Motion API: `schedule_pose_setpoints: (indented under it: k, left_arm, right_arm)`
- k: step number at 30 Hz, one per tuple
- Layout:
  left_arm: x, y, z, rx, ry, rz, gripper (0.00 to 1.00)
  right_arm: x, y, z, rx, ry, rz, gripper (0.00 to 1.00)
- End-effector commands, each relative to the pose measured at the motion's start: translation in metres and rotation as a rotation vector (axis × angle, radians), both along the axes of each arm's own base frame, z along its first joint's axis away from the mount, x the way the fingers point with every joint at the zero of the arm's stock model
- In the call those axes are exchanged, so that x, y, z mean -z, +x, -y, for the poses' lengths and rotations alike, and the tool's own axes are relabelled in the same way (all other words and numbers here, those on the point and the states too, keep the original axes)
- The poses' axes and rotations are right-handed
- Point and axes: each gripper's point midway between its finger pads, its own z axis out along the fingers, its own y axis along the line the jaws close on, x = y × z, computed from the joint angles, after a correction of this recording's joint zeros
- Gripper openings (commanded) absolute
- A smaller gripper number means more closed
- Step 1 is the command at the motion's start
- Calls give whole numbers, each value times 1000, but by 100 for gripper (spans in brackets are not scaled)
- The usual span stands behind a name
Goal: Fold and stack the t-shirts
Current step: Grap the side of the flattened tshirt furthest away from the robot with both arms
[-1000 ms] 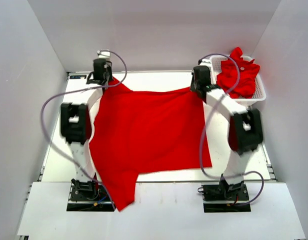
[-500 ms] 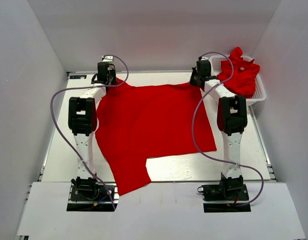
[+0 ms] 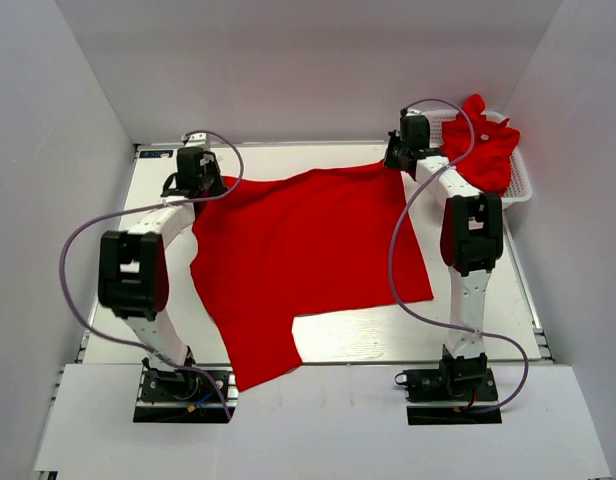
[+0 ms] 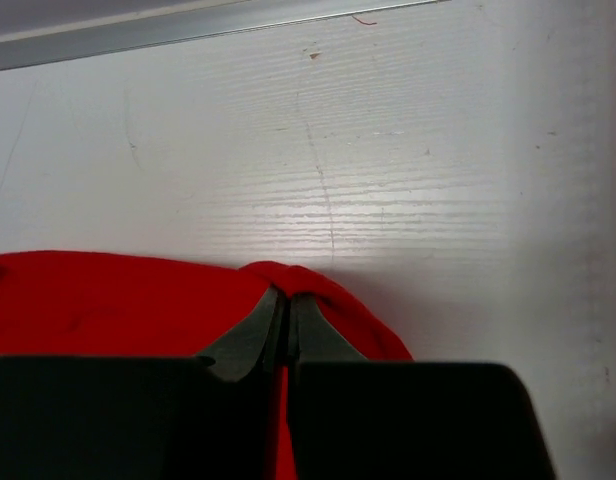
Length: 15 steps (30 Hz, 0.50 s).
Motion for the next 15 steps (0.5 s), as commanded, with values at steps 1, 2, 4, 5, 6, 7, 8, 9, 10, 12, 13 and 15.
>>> schedule_pose_setpoints:
  k: [1, 2, 4, 5, 6, 7, 8, 9, 10, 12, 13, 15]
  left_arm:
    - [-40, -28, 10, -10, -89, 51, 0]
    - [-40, -36, 12, -8, -107, 40, 0]
    - [-38, -56, 11, -21, -126, 10, 0]
    - [-30, -67, 12, -12, -129, -16, 0]
    - [-29, -76, 15, -7, -150, -35, 0]
    - [-31, -83, 16, -2, -163, -31, 0]
    - [-33, -97, 18, 12, -171, -33, 0]
    - [-32, -108, 19, 5, -196, -57, 0]
    - [-33, -116, 21, 16, -202, -60, 0]
    - [-36, -138, 26, 22, -261, -63, 0]
    - [-35, -147, 31, 32, -281, -66, 0]
    - [-31, -168, 34, 50, -308, -75, 0]
  right_arm:
    - [-42, -9, 10, -10, -31, 54, 0]
    - [-43, -12, 13, 3, -39, 52, 0]
    - [-45, -19, 18, 15, -44, 40, 0]
    - [-40, -22, 23, 25, -49, 26, 0]
    - [-42, -25, 27, 33, -67, 24, 0]
    - [-46, -27, 31, 43, -75, 29, 0]
    - [-39, -31, 35, 48, -91, 11, 0]
    - [-47, -33, 36, 49, -91, 23, 0]
    - [-46, -34, 38, 48, -94, 19, 0]
    - [-44, -39, 42, 46, -99, 4, 0]
    - [-42, -41, 41, 45, -99, -5, 0]
    - [-38, -44, 41, 31, -93, -17, 0]
